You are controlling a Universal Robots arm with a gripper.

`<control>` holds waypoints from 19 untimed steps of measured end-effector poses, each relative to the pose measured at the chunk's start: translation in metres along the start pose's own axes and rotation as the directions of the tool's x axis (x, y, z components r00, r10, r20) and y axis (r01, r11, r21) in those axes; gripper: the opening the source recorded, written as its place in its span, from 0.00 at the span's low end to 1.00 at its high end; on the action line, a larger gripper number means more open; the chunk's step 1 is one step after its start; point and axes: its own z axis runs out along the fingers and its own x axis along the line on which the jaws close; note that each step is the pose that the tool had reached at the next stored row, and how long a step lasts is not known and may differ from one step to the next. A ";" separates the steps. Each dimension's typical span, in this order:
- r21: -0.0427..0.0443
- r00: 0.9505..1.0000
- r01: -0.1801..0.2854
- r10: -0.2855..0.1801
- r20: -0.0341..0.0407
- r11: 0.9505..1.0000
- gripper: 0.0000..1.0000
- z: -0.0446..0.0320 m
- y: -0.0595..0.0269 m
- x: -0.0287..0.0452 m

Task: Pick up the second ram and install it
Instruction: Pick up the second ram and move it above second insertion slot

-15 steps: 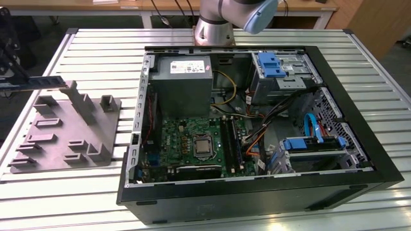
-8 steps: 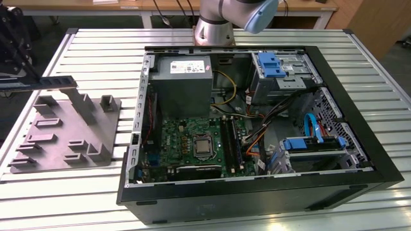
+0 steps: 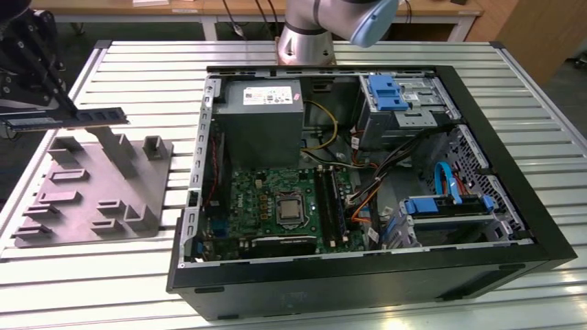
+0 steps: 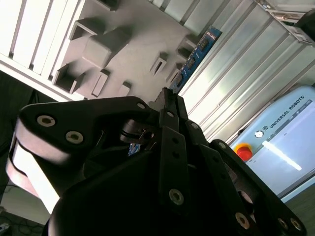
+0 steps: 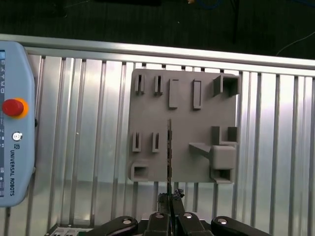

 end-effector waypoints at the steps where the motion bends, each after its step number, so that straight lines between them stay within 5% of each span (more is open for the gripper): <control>1: 0.000 1.000 0.000 0.000 0.000 1.000 0.13 -0.0001 -0.0022 0.0001; 19: 0.000 1.000 0.000 0.000 0.000 1.000 0.13 -0.0013 -0.0413 0.0021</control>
